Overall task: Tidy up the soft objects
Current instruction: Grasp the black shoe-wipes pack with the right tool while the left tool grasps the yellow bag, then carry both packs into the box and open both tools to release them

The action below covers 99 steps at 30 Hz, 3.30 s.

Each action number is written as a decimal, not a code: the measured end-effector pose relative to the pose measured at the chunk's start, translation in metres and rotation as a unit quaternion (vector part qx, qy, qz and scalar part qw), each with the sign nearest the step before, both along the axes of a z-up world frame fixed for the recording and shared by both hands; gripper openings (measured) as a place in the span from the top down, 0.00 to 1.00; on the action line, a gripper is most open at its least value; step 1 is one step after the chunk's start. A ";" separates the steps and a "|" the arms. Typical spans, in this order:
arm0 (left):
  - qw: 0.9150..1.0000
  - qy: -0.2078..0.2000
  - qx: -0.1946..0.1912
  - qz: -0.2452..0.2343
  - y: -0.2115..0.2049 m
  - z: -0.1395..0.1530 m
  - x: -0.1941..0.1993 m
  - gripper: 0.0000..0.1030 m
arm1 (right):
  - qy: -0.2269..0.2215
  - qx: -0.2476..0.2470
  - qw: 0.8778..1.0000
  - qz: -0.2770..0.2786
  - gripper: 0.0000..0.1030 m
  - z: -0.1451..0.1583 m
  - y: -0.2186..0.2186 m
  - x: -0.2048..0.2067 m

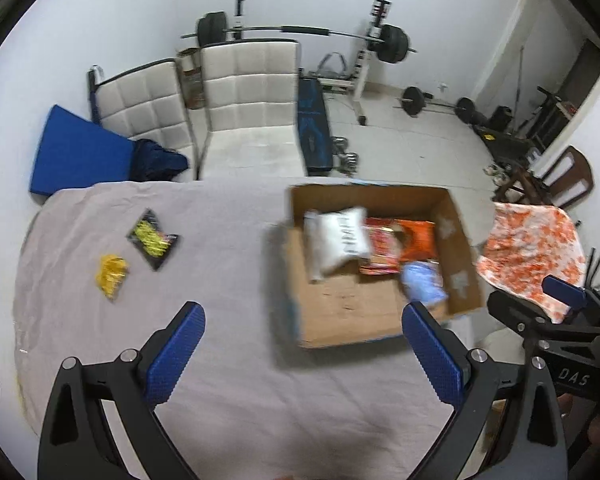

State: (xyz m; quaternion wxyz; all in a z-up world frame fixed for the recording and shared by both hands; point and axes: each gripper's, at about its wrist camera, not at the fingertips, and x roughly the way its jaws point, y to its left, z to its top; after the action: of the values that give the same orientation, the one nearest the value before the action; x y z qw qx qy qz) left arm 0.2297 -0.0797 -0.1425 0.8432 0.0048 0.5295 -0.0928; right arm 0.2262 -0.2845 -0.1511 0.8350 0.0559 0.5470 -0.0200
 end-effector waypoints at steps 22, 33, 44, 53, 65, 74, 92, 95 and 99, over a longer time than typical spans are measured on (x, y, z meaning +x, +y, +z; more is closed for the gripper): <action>0.966 0.180 0.113 0.145 0.312 -0.235 0.141 0.02 | 0.151 -0.038 0.957 0.247 0.00 -0.251 0.411 0.236; 0.966 0.204 0.104 0.117 0.318 -0.298 0.169 0.02 | 0.189 -0.075 0.944 0.258 0.38 -0.334 0.474 0.271; 0.966 0.229 0.070 0.096 0.297 -0.317 0.180 0.40 | 0.269 -0.063 0.947 0.165 0.42 -0.341 0.394 0.247; 0.957 0.245 0.049 0.146 0.294 -0.324 0.152 0.42 | 0.280 -0.049 0.948 0.140 0.39 -0.349 0.383 0.242; 0.956 0.229 0.055 0.173 0.276 -0.323 0.136 0.42 | 0.276 -0.060 0.951 0.124 0.43 -0.345 0.389 0.225; 0.958 0.222 0.056 0.174 0.277 -0.311 0.135 0.48 | 0.267 -0.071 0.951 0.136 0.49 -0.337 0.387 0.223; 0.972 0.159 0.009 0.172 0.263 -0.216 0.098 0.48 | 0.216 -0.013 0.964 0.151 0.50 -0.283 0.362 0.210; 0.976 0.144 -0.003 0.165 0.259 -0.191 0.088 0.48 | 0.196 0.002 0.969 0.153 0.50 -0.257 0.348 0.199; 0.980 0.130 -0.019 0.149 0.239 -0.166 0.075 0.48 | 0.170 0.026 0.973 0.151 0.50 -0.217 0.318 0.181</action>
State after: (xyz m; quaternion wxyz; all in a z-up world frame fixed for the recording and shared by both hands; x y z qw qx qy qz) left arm 0.3051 0.1596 -0.3089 0.7717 -0.1021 0.6273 0.0242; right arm 0.4070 0.0338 -0.3682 0.7212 -0.0100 0.6836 0.1112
